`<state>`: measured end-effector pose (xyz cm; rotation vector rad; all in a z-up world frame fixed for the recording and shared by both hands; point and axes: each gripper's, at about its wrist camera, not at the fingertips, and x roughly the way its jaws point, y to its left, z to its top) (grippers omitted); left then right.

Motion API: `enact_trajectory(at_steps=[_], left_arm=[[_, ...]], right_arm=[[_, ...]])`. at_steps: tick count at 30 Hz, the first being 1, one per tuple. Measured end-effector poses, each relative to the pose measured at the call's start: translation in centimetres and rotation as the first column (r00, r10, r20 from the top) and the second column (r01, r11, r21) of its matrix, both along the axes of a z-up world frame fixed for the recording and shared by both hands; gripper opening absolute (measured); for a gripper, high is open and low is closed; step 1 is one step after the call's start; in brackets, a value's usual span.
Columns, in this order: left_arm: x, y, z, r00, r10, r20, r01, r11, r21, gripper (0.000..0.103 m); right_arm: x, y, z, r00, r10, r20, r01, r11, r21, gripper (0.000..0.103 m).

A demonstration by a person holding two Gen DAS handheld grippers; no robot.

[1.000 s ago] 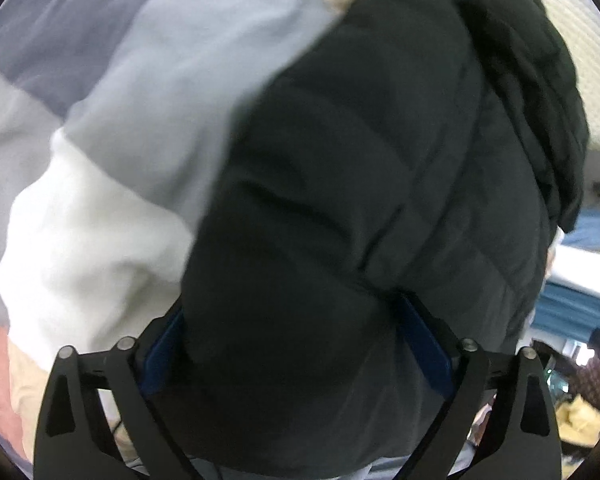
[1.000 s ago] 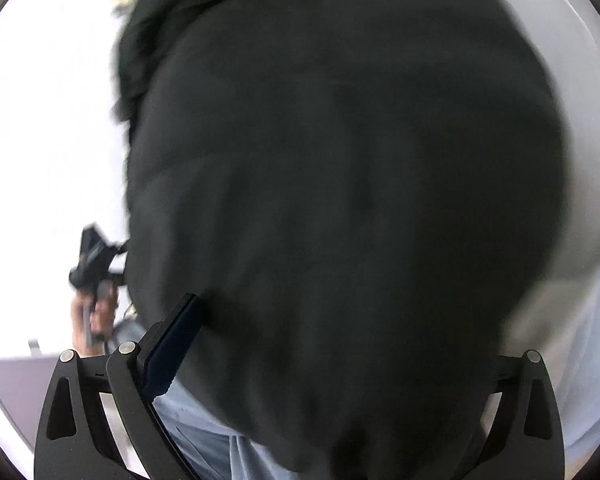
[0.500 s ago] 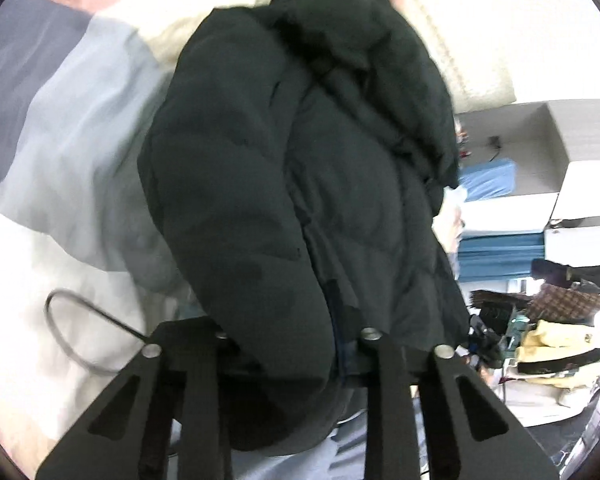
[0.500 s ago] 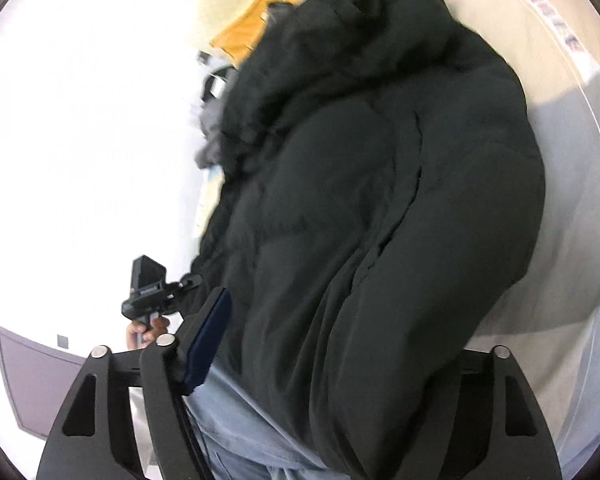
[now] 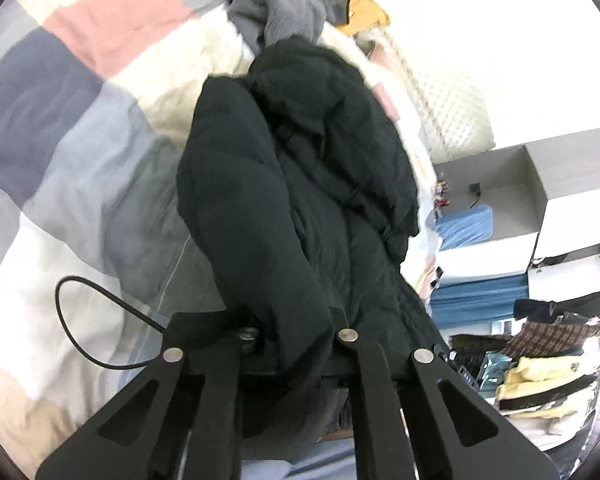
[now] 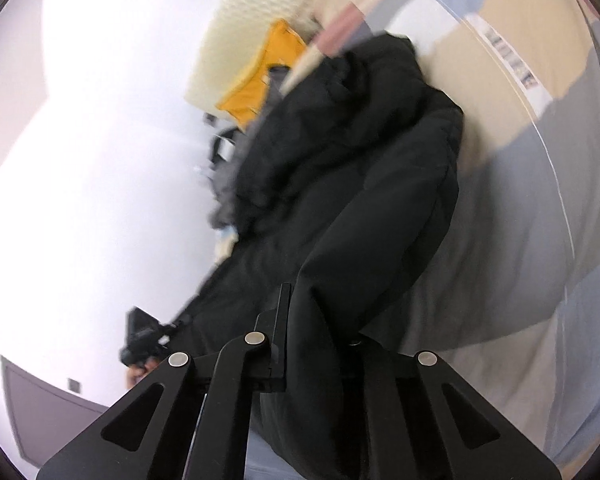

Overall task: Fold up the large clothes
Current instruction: 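Lift the held hem up with both grippers, then fold the held hem over toward the collar with both grippers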

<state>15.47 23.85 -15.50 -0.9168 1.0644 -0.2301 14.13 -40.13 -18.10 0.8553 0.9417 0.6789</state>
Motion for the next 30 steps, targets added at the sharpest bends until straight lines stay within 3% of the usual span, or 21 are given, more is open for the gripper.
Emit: enact_trajectory(at_steps=[6, 10, 18, 22, 26, 30], left_arm=[[-1.4, 2.3, 5.3, 0.995, 0.045, 0.085, -0.043, 0.999, -0.029, 0.006], [-3.3, 2.3, 8.2, 0.989, 0.049, 0.138, -0.044, 0.998, -0.036, 0.006], [-9.4, 1.6, 10.7, 0.984, 0.051, 0.172, -0.042, 0.997, -0.059, 0.006], [-12.9, 2.1, 11.2, 0.987, 0.064, 0.146, -0.050, 0.994, -0.098, 0.006], [-15.7, 2.4, 12.6, 0.985, 0.083, 0.148, -0.073, 0.995, -0.073, 0.006], [-17.4, 2.1, 12.9, 0.989, 0.051, 0.138, -0.043, 0.997, -0.056, 0.006]], right_arm=[[-2.1, -0.3, 4.9, 0.989, -0.051, 0.141, 0.030, 0.989, 0.147, 0.006], [-3.3, -0.5, 7.2, 0.979, -0.069, 0.194, 0.031, 0.981, 0.193, 0.006], [-8.4, -1.6, 11.0, 0.961, -0.038, 0.273, 0.012, 0.995, 0.096, 0.006], [-11.9, -1.9, 11.6, 0.957, -0.032, 0.290, 0.001, 0.994, 0.106, 0.006], [-15.4, -2.0, 13.0, 0.948, -0.020, 0.318, -0.015, 0.994, 0.106, 0.006], [-16.4, -3.5, 14.1, 0.949, -0.056, 0.311, 0.023, 0.994, 0.106, 0.006]])
